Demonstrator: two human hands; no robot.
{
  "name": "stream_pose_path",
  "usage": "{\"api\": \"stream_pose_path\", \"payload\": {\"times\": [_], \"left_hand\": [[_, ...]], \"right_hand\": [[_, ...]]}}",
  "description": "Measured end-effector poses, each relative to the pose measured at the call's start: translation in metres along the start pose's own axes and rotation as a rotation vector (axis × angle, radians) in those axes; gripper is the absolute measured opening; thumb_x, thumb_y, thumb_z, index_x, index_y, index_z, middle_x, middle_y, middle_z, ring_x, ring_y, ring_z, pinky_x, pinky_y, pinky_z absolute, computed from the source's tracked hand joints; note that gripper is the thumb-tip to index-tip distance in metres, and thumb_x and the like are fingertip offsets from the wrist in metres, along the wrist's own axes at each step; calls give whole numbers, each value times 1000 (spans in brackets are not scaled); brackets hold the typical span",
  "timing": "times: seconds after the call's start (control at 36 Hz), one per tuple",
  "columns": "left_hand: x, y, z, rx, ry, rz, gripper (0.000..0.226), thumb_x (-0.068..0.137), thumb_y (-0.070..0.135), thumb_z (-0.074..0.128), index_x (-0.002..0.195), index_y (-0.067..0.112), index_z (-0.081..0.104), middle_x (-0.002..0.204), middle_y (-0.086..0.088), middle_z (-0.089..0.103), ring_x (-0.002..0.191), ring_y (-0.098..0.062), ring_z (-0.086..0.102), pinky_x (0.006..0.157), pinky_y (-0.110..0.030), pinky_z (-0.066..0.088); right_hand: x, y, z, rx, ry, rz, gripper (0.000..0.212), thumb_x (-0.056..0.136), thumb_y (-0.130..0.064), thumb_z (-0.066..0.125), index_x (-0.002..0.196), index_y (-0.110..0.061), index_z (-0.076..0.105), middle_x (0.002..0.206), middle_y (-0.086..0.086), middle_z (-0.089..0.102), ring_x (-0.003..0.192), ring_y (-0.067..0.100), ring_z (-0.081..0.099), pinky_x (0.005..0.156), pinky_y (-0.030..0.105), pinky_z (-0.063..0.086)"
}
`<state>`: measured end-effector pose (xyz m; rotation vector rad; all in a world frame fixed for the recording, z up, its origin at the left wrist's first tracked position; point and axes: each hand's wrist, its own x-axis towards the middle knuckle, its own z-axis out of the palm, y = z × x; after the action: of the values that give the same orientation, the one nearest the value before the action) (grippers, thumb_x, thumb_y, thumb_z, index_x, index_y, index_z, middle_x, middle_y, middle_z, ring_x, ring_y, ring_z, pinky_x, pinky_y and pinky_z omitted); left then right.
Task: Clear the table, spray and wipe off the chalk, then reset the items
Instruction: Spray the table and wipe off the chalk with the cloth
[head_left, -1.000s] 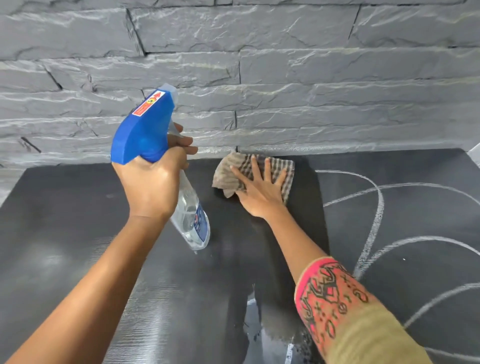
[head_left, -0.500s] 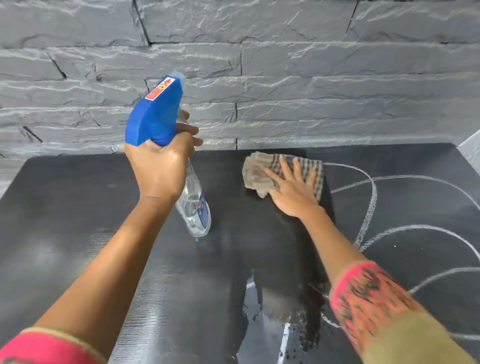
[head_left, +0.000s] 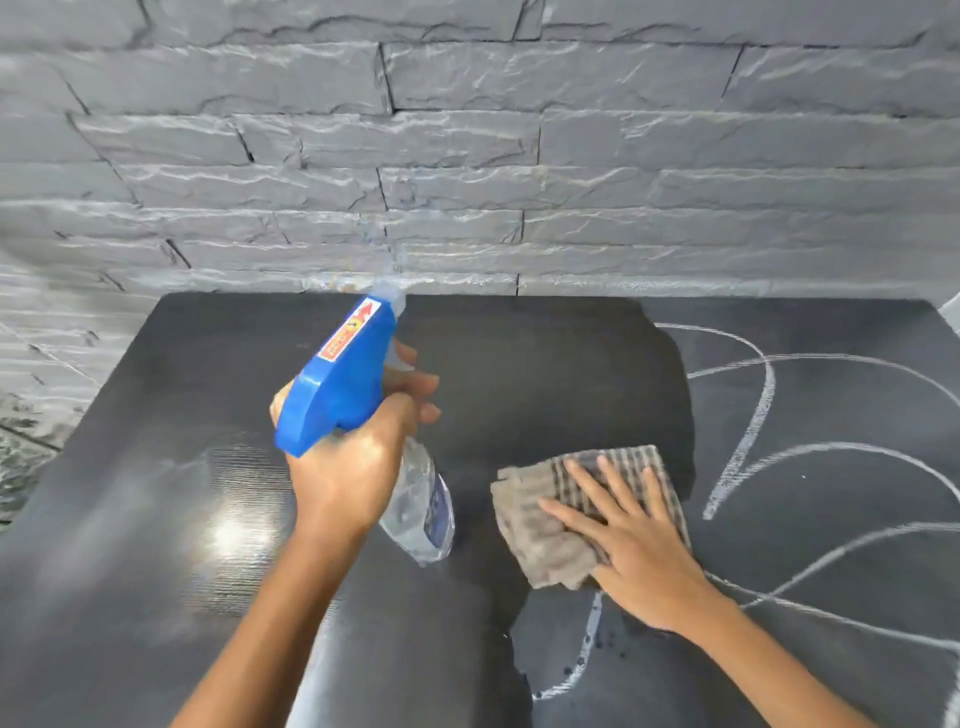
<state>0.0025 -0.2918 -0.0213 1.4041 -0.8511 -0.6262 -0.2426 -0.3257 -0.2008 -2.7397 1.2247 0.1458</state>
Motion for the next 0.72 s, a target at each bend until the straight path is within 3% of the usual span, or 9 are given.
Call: {"api": "stream_pose_path", "payload": {"times": [0.08,0.22,0.31,0.33,0.39,0.5,0.56,0.64,0.72], "left_hand": [[-22,8,-15,-17,-8,-47,33,58,-1,48,63,28,62,65,1,68,50,-9,63,53,-15,48],[-37,12,-17,20,-35,-190,25,61,-5,48,72,17,52,49,11,64,40,-1,59,49,-10,46],[-41,3,-21,188,-124,-286,16,70,4,55,66,20,53,55,-2,69,54,-9,67,86,-34,53],[-44,2,-22,197,-109,-230,19,69,8,56,63,26,57,65,-11,71,66,-19,70,88,-40,51],[-52,6,-24,148,-45,-63,30,58,7,53,61,34,64,76,-15,71,74,-31,67,76,-36,52],[-54,6,-24,77,-75,-26,36,57,4,50,66,36,64,73,-7,71,67,-17,69,65,-21,50],[-53,3,-23,44,-71,-30,37,58,3,50,67,36,64,72,-4,70,63,-14,68,61,-16,50],[-54,2,-22,21,-82,-1,41,59,3,50,67,40,64,72,-2,70,62,-13,68,60,-15,49],[-53,0,-23,11,-79,17,44,61,0,49,67,41,63,74,-8,69,62,-12,68,61,-16,49]], "right_hand": [[40,18,-8,35,16,228,71,90,-40,38,137,-56,-13,157,-7,-15,145,27,-13,110,57,-12],[140,-4,-25,154,-6,411,58,94,-51,31,144,-51,2,159,2,-13,143,36,-16,103,68,-15],[164,-44,-27,145,13,297,58,92,-50,38,144,-49,14,159,6,-7,143,39,-12,101,71,-13],[162,-57,-25,122,24,228,57,92,-49,40,144,-49,17,159,5,-6,143,38,-11,102,70,-13],[147,-74,-20,93,13,90,57,92,-48,39,144,-50,15,159,3,-8,143,35,-14,104,66,-16],[71,-77,-4,105,6,-64,60,89,-44,35,142,-54,8,158,-3,-10,143,29,-19,106,57,-24],[23,-63,4,83,13,-75,64,84,-46,29,140,-59,1,157,-7,-9,143,28,-16,108,57,-20],[-17,-21,5,52,-8,59,74,83,-41,38,137,-61,-7,156,-11,-12,144,26,-16,111,58,-12],[2,11,-4,44,-23,281,71,91,-37,39,137,-59,-11,156,-10,-19,142,22,-23,111,57,-13]]}}
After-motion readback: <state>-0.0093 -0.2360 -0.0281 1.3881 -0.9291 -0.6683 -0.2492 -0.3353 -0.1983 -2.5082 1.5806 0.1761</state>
